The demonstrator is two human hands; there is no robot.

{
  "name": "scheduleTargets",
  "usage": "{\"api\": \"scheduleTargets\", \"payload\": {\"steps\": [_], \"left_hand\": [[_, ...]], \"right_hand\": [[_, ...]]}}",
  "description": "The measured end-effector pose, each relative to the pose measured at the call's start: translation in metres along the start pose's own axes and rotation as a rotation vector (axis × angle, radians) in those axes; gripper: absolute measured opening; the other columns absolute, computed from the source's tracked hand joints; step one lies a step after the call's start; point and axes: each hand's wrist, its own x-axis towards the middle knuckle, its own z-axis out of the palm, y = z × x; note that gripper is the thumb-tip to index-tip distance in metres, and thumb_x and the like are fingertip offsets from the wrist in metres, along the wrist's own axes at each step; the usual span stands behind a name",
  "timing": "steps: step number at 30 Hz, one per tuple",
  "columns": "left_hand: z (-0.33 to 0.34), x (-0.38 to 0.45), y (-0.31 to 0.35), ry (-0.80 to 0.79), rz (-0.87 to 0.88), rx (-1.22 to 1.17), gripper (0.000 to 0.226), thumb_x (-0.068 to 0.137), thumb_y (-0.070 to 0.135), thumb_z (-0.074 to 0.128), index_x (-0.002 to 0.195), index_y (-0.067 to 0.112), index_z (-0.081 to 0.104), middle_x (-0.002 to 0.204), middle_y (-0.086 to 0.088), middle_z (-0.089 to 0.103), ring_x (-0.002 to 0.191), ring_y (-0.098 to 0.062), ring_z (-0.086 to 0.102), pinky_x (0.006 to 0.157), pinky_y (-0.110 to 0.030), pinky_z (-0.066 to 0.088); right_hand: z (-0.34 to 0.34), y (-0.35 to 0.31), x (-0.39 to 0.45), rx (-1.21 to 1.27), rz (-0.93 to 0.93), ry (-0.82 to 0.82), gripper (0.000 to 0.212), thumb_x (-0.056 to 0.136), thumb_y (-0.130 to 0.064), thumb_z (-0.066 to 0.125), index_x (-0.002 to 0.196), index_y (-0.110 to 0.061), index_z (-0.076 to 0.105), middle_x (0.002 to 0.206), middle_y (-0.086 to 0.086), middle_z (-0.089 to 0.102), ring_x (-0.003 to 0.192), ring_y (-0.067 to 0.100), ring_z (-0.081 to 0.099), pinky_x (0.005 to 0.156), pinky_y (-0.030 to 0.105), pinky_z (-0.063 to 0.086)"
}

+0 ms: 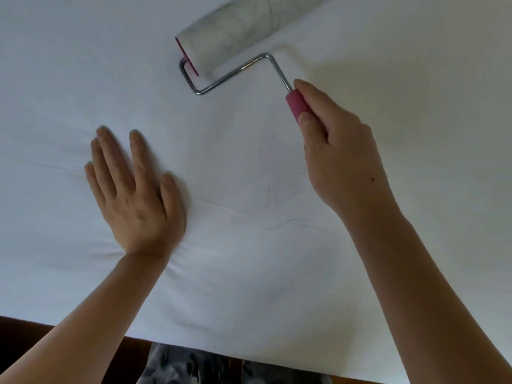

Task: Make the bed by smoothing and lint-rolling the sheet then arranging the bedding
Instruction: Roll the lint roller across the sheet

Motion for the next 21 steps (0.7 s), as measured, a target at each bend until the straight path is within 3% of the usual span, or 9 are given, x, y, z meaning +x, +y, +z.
{"api": "scheduleTargets", "payload": {"steps": [2,5,7,10,12,14,16,21], "left_hand": [[0.000,0.000,-0.002,0.002,0.006,0.001,0.058,0.099,0.031,0.030,0.151,0.006,0.026,0.155,-0.030,0.019,0.145,-0.042,0.018,0.119,-0.044,0.006],[0.000,-0.001,-0.005,0.006,0.009,0.000,0.058,0.099,0.030,0.030,0.152,0.006,0.026,0.155,-0.030,0.019,0.145,-0.041,0.018,0.119,-0.044,0.007],[-0.001,0.000,-0.006,0.008,0.011,0.004,0.058,0.100,0.030,0.030,0.152,0.007,0.025,0.155,-0.030,0.019,0.145,-0.041,0.018,0.119,-0.044,0.007],[-0.001,-0.001,-0.007,0.009,0.014,0.008,0.057,0.100,0.030,0.029,0.152,0.007,0.025,0.155,-0.030,0.020,0.145,-0.041,0.018,0.119,-0.045,0.007],[-0.001,-0.001,-0.008,0.013,0.020,0.007,0.057,0.100,0.031,0.029,0.152,0.007,0.025,0.155,-0.030,0.020,0.145,-0.042,0.018,0.119,-0.045,0.008],[0.000,-0.002,-0.008,0.022,0.024,0.008,0.057,0.101,0.032,0.026,0.152,0.007,0.026,0.154,-0.030,0.020,0.145,-0.042,0.018,0.119,-0.044,0.008],[0.000,-0.003,-0.008,0.025,0.029,0.008,0.057,0.102,0.033,0.024,0.152,0.006,0.025,0.154,-0.031,0.020,0.144,-0.043,0.018,0.119,-0.044,0.007],[-0.001,-0.005,-0.007,0.013,0.032,-0.006,0.057,0.102,0.033,0.023,0.152,0.006,0.024,0.154,-0.032,0.018,0.145,-0.044,0.017,0.120,-0.045,0.006]], "right_hand": [[0.002,0.005,-0.007,-0.039,0.005,0.013,0.040,0.103,-0.029,0.037,0.141,-0.037,0.044,0.110,-0.015,0.067,0.071,-0.001,0.056,0.070,0.016,0.045],[0.004,0.022,-0.026,-0.017,0.037,0.031,0.036,0.103,-0.033,0.039,0.137,-0.038,0.050,0.068,-0.022,0.056,0.051,-0.002,0.049,0.053,0.011,0.034],[0.003,0.034,-0.045,0.020,0.060,0.048,0.035,0.101,-0.041,0.041,0.132,-0.039,0.054,0.057,-0.018,0.056,0.045,0.005,0.046,0.046,0.015,0.034],[-0.001,0.050,-0.080,0.028,0.093,0.049,0.041,0.090,-0.055,0.035,0.125,-0.050,0.055,0.060,-0.011,0.057,0.043,0.011,0.039,0.043,0.028,0.034],[-0.005,0.064,-0.102,-0.011,0.095,0.047,0.033,0.089,-0.060,0.034,0.117,-0.063,0.050,0.054,-0.011,0.052,0.042,0.011,0.036,0.042,0.026,0.031],[-0.009,0.081,-0.125,-0.029,0.141,0.018,0.026,0.096,-0.053,0.040,0.113,-0.072,0.047,0.055,-0.022,0.054,0.041,0.010,0.036,0.042,0.020,0.030],[-0.014,0.097,-0.150,-0.059,0.185,-0.024,0.040,0.098,-0.038,0.045,0.119,-0.071,0.041,0.067,-0.038,0.058,0.042,0.008,0.038,0.044,0.017,0.034],[-0.034,0.136,-0.221,-0.085,0.283,-0.028,0.042,0.095,-0.031,0.053,0.127,-0.057,0.047,0.070,-0.030,0.062,0.042,-0.002,0.042,0.046,0.008,0.035]]}}
